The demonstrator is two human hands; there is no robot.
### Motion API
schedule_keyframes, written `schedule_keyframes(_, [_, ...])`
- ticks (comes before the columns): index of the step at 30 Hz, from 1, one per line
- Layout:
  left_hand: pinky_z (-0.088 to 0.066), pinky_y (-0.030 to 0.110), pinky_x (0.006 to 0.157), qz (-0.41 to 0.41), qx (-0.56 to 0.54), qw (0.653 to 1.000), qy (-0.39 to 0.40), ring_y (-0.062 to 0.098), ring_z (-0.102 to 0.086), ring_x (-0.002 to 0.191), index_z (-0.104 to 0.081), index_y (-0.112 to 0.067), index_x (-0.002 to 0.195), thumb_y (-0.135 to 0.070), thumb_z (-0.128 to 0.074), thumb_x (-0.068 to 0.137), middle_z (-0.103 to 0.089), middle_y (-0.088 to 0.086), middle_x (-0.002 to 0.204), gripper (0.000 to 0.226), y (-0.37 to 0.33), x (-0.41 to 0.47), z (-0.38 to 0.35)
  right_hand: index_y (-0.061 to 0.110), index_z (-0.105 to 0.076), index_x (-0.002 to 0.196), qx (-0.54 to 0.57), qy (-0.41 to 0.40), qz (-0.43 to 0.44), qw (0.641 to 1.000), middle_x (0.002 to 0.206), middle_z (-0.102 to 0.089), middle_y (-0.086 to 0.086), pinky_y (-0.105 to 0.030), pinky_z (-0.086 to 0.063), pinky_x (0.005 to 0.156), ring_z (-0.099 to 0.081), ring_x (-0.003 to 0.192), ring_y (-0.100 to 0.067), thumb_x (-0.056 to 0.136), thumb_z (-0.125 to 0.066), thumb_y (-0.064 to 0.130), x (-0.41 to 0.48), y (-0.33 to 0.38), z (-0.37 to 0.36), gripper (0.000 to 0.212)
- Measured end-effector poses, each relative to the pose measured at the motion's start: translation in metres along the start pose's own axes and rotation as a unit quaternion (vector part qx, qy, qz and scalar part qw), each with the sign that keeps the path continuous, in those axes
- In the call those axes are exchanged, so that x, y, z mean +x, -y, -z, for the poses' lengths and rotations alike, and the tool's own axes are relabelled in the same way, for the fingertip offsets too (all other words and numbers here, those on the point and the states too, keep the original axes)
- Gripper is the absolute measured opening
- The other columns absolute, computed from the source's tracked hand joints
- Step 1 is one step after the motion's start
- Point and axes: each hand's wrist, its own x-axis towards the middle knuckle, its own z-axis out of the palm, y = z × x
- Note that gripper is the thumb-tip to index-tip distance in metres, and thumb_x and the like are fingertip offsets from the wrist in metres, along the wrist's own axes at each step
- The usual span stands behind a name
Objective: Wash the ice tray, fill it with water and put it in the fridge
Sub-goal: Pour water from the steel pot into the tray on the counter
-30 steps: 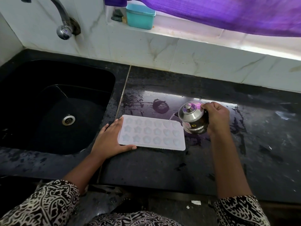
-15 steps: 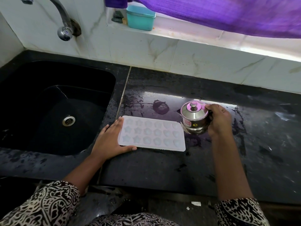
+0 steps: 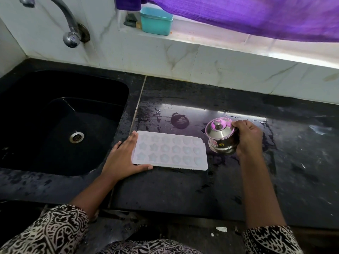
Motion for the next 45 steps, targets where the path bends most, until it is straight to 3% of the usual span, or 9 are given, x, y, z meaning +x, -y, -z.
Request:
schedule_keyframes(13, [-0.011, 0.037, 0.120, -0.005, -0.008, 1.000, 0.000, 0.001, -0.013, 0.145, 0.001, -0.024, 0.156, -0.099, -0.032, 0.060, 0.005, -0.018, 0.156, 0.126, 0.0007, -0.0003, -0.0006, 0.017, -0.046, 0.052, -0.069, -0.004, 0.029, 0.997, 0.039, -0.042, 0.012, -0.014, -0.036, 0.041, -0.037, 0.038, -0.003, 0.076, -0.064, 0.004, 0.0038, -0.0043, 0.0046, 0.032])
schedule_keyframes(34, [-0.010, 0.036, 0.120, 0.000, -0.010, 1.000, 0.003, 0.001, -0.012, 0.146, 0.000, -0.025, 0.156, -0.100, -0.029, 0.057, 0.004, -0.019, 0.157, 0.127, 0.0000, -0.0007, 0.0008, 0.016, -0.047, 0.053, -0.067, -0.015, 0.012, 0.998, 0.040, -0.043, 0.011, -0.018, -0.040, 0.044, -0.040, 0.039, -0.002, 0.077, -0.064, 0.005, 0.0023, -0.0012, 0.0049, 0.031])
schedule_keyframes(45, [-0.011, 0.037, 0.120, -0.006, -0.008, 1.000, 0.002, 0.000, -0.012, 0.146, -0.001, -0.024, 0.156, -0.099, -0.030, 0.059, 0.003, -0.018, 0.157, 0.126, 0.0000, -0.0009, 0.0012, 0.015, -0.049, 0.056, -0.067, -0.015, 0.014, 0.998, 0.039, -0.044, 0.011, -0.014, -0.039, 0.041, -0.040, 0.038, -0.002, 0.077, -0.063, 0.004, 0.0015, 0.0018, 0.0043, 0.028])
